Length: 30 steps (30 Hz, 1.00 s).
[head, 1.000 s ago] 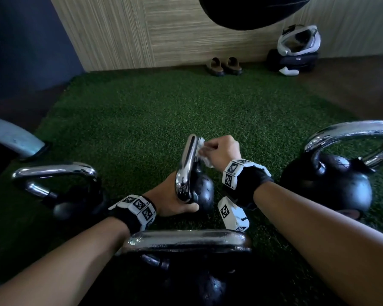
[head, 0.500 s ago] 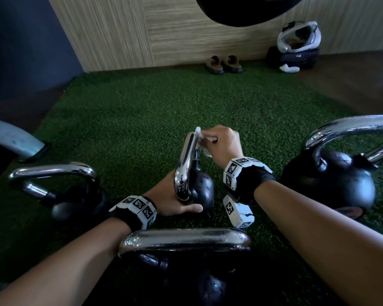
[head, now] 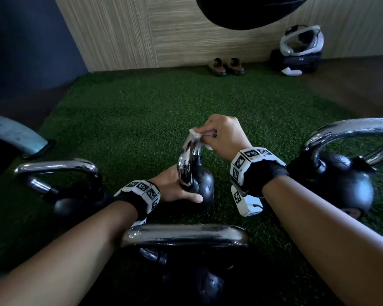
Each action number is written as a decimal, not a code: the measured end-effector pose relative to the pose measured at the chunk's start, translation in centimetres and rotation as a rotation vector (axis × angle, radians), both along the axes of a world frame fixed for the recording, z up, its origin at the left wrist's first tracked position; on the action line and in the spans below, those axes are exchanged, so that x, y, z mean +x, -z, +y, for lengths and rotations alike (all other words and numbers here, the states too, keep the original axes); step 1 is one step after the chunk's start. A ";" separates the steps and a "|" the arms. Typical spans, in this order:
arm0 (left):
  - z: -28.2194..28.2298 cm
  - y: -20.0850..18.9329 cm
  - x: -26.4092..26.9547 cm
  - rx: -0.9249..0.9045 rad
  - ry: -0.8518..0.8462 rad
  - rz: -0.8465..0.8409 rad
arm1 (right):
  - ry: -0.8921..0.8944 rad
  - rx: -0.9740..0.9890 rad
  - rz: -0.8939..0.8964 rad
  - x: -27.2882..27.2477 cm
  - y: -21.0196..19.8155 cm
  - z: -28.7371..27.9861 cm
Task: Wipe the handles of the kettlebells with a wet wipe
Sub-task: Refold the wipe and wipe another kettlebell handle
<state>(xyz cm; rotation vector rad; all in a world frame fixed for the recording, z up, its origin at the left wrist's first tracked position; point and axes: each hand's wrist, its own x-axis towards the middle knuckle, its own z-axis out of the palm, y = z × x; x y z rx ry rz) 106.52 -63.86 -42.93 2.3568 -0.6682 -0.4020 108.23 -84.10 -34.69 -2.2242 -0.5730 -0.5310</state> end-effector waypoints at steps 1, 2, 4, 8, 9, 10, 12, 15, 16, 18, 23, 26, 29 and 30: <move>0.0 0.0 0.2 -0.009 -0.004 0.006 | -0.009 -0.013 0.019 -0.1 -0.3 -0.2; -0.1 -0.1 0.3 -0.027 -0.002 0.012 | -0.032 -0.019 0.045 -0.4 -0.7 -0.4; -0.2 -0.4 0.4 -0.066 0.015 0.015 | -0.098 -0.026 0.114 -1.2 -1.3 -0.6; -0.2 -0.4 0.5 -0.046 0.017 -0.017 | -0.157 -0.006 0.249 -2.0 -2.3 -0.5; -0.2 -0.4 0.4 -0.033 0.010 -0.017 | -0.154 0.022 0.276 -2.0 -2.4 -0.4; -0.2 -0.4 0.4 -0.025 0.006 -0.011 | -0.151 0.054 0.297 -2.0 -2.4 -0.5; -0.1 -0.3 0.4 -0.031 0.000 0.018 | -0.171 0.096 0.346 -2.4 -1.8 -0.6; 0.0 -0.3 0.3 -0.085 0.005 0.028 | -0.224 0.019 0.425 -3.5 -0.5 -0.2; 0.0 -0.3 0.2 -0.089 0.014 0.023 | -0.229 0.011 0.435 -3.7 -0.2 -0.1; -0.2 -0.4 0.3 -0.086 0.040 0.002 | -0.216 0.055 0.454 -3.6 0.1 -0.3; -0.2 -0.3 0.4 -0.024 0.096 -0.041 | -0.201 0.001 0.465 -3.7 1.3 -0.2; 0.1 -0.1 -0.3 0.003 0.109 -0.068 | -0.189 -0.095 0.459 -4.1 2.9 0.2; 0.1 0.0 -1.2 -0.031 0.129 -0.088 | -0.182 -0.037 0.508 -3.6 3.4 0.0; 0.2 0.1 -1.4 -0.036 0.137 -0.077 | -0.188 -0.014 0.539 -3.4 3.4 0.2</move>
